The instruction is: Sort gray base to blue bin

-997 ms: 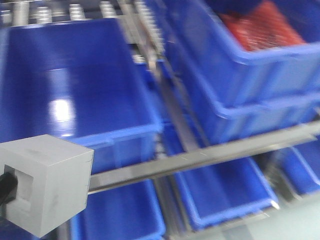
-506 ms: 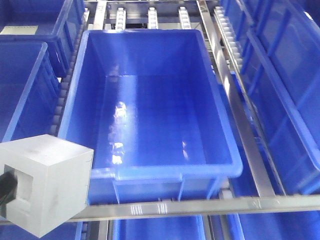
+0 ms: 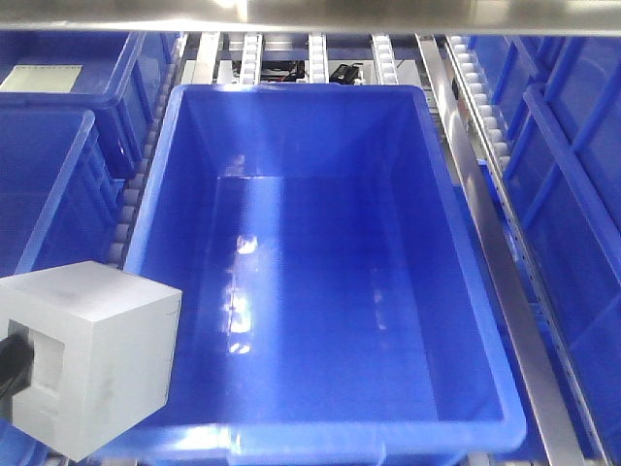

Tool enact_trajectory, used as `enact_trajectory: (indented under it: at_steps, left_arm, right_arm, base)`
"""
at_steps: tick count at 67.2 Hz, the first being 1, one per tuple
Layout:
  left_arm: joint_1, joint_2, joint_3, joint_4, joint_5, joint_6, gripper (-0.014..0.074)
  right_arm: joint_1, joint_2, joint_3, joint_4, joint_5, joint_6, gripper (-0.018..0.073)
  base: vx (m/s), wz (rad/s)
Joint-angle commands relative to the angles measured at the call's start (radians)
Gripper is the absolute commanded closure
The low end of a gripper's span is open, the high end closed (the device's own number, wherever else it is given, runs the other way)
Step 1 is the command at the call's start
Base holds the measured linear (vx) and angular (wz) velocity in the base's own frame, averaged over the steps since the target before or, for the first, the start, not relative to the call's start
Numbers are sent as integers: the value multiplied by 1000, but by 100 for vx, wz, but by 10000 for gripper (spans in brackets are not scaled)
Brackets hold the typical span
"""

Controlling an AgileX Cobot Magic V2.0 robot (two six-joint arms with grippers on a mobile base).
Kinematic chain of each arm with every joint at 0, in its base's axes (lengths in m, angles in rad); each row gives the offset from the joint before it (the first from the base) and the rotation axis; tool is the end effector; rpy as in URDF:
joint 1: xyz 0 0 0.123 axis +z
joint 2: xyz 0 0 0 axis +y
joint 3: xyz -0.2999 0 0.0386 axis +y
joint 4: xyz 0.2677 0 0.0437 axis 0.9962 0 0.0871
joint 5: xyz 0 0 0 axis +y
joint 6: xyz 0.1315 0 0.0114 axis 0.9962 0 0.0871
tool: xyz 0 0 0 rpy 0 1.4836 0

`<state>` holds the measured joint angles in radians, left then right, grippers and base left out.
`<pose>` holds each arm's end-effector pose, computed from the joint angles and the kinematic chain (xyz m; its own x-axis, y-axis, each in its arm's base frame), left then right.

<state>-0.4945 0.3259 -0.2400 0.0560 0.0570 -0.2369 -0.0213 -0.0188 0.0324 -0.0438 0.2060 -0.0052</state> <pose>0.1151 -0.0616 0.2687 -0.1331 -0.1328 -0.9822 0.4553 0.8721 -0.1796 0.0985 -0.0033 0.1785 -0.1331 -0.0452 -0.9901 0.0238 0.9985 -0.0488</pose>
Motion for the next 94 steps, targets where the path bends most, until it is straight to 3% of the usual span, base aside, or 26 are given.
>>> enact_trajectory:
  at_steps: [1, 94]
  left_arm:
    - [-5, 5, -32, -7, -105, -7, 603]
    - [-5, 5, -32, -7, -105, -7, 603]
  right_arm:
    - [-7, -7, 4, -9, -79, -7, 564]
    - [-7, -7, 4, -9, -79, -7, 564]
  base:
    - [14, 1]
    - [2, -1]
